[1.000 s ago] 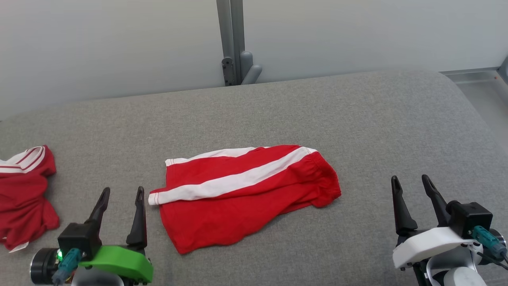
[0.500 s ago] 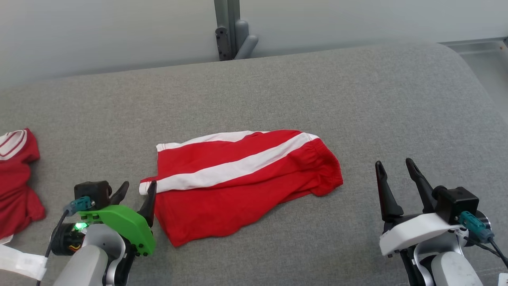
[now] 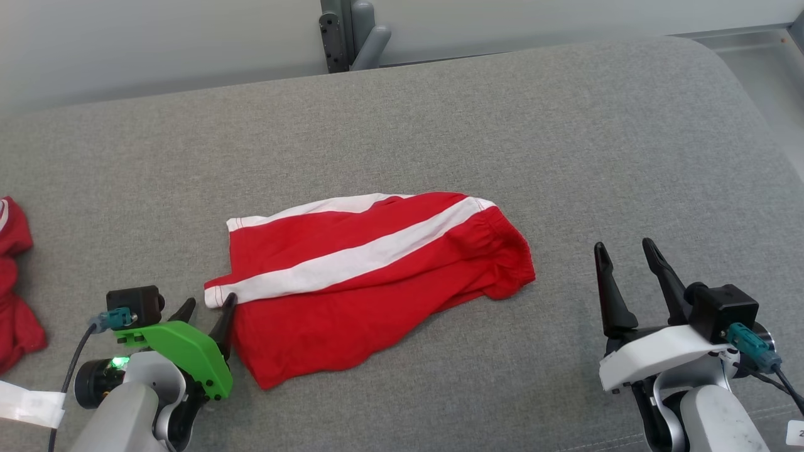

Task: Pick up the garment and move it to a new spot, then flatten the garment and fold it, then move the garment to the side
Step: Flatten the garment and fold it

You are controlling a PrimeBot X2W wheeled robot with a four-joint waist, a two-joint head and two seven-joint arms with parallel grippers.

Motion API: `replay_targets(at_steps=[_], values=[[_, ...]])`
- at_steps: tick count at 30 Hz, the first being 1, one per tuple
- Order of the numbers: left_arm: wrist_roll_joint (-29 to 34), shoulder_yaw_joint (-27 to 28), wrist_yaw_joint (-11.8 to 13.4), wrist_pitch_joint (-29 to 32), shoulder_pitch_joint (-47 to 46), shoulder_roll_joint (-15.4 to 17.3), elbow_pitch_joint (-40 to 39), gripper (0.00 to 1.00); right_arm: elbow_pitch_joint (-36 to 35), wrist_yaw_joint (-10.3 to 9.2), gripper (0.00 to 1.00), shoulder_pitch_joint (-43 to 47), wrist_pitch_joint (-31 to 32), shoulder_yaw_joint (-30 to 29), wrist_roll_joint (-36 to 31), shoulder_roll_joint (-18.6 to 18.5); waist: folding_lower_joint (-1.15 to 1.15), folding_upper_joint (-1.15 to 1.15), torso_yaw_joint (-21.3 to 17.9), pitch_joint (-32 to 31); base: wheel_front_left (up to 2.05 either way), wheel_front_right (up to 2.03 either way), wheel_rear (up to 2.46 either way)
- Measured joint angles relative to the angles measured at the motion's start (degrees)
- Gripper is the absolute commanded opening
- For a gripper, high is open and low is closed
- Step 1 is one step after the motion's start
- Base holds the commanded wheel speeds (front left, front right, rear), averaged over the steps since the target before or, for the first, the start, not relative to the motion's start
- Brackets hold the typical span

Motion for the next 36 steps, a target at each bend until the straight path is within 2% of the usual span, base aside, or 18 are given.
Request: replay_targets(at_steps=[1,3,4,14,20,23,36], values=[[-0.3,-0.1,-0.3,0.0,-0.2,0.0,0.4,0.65,0.0,0.00,1.00,-0.1,0.0,-0.1,0.0,0.0,0.00,0.00,0.0,0.0,0.00,0.00,0.00],[-0.5,-0.4,-0.6,-0.2,-0.6,-0.1,1.2,0.13,0.1,0.00,1.00,-0.2,-0.1,-0.2,0.0,0.0,0.00,0.00,0.0,0.0,0.00,0.00,0.00],[-0.6,-0.5,-0.9,-0.3,-0.8,-0.1,1.5,0.00,0.1,0.00,1.00,-0.3,-0.1,-0.3,0.0,0.0,0.00,0.00,0.0,0.0,0.00,0.00,0.00],[-1.2,-1.8,-1.8,-1.7,-2.5,-0.2,3.2,0.00,0.3,0.00,1.00,-2.4,0.1,-0.5,0.0,0.0,0.00,0.00,0.4,0.7,0.00,0.00,0.00],[-0.8,-2.2,-2.0,-5.1,-3.6,0.3,2.9,0.00,1.5,0.00,1.00,-5.3,0.1,0.8,-0.3,-0.6,0.00,0.00,0.8,1.1,0.00,0.00,0.00],[-0.4,-2.7,-2.0,-5.6,-4.0,0.2,2.3,0.00,4.2,0.00,1.00,-8.7,1.1,3.4,1.1,-2.6,0.00,0.00,1.3,1.3,0.00,0.00,0.00],[1.3,-5.5,-2.0,-6.1,-8.5,-1.9,0.9,0.00,20.4,0.00,1.00,-23.7,6.9,21.4,14.7,-10.6,0.00,0.00,5.9,3.9,0.00,0.00,0.00]])
